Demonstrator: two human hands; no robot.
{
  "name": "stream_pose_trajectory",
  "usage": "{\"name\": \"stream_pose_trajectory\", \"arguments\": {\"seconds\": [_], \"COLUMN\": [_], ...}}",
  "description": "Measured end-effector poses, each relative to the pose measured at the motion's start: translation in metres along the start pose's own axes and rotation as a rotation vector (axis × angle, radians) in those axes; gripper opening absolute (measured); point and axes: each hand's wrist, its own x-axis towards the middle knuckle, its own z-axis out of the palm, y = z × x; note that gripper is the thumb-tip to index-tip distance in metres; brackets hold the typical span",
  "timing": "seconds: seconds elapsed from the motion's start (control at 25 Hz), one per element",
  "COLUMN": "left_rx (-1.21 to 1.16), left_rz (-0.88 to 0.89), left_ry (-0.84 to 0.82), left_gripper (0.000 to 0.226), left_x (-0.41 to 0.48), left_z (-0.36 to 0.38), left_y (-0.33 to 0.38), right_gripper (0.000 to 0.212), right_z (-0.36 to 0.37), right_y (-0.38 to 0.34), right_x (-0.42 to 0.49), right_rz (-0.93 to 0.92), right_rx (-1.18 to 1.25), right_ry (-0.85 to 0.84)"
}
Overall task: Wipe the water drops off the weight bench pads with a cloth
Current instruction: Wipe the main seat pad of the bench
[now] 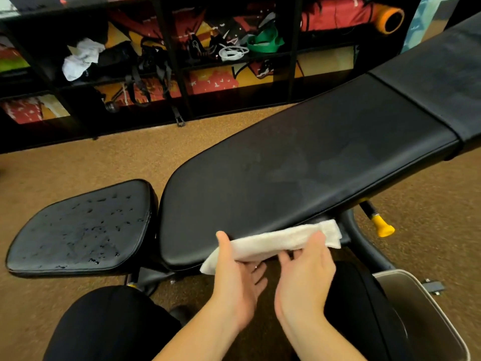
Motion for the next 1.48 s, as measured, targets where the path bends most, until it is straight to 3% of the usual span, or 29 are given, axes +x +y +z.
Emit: {"name": "stream_pose_trajectory", "arguments": {"seconds": [0.08,0.24,0.4,0.48,0.56,0.64,0.68,0.8,0.88,1.0,1.16,1.28,1.48], "left_rx": [0.253,0.525,0.531,0.499,0.439,0.438,0.453,0.513,0.577,0.580,0.426,0.362,0.159], "left_rz": [-0.050,0.020,0.093,0.198,0.352,0.507,0.579,0.738,0.822,0.849,0.739,0.718,0.589], "left_ry": [-0.155,-0.416,-0.590,-0.541,-0.420,-0.256,-0.186,-0.077,-0.028,0.054,0.115,0.131,0.143], "left_gripper": [0.121,0.106,0.089,0.081,0.072,0.055,0.045,0.034,0.029,0.025,0.027,0.026,0.026], "left_x": [-0.004,-0.008,-0.018,-0.019,-0.013,-0.004,0.000,0.015,0.028,0.046,0.055,0.056,0.058], "left_z": [0.009,0.025,0.027,0.025,0.025,0.024,0.023,0.021,0.018,0.012,0.006,0.008,0.012], "left_y": [0.001,0.013,0.035,0.052,0.070,0.088,0.098,0.127,0.146,0.165,0.171,0.177,0.177], "right_gripper": [0.030,0.034,0.043,0.050,0.068,0.057,0.048,0.051,0.058,0.065,0.053,0.055,0.065], "right_z": [-0.001,0.005,0.011,0.010,0.020,0.040,0.048,0.058,0.057,0.075,0.132,0.174,0.183], "right_y": [-0.018,-0.058,-0.112,-0.137,-0.175,-0.206,-0.213,-0.233,-0.246,-0.270,-0.253,-0.187,-0.038], "right_x": [-0.002,0.008,0.069,0.116,0.156,0.159,0.164,0.165,0.174,0.211,0.245,0.234,0.160], "right_rz": [-0.208,-0.698,-0.839,-0.890,-1.000,-1.058,-1.046,-1.158,-1.050,-0.999,-1.304,-1.225,-1.141], "right_rx": [0.022,0.100,0.226,-0.079,-0.703,-1.439,-1.690,-2.070,-2.356,-2.359,-2.357,-2.447,-2.310], "right_ry": [0.007,-0.076,-0.019,-0.081,-0.155,-0.327,-0.422,-0.675,-0.883,-0.992,-0.868,-0.650,-0.641]}}
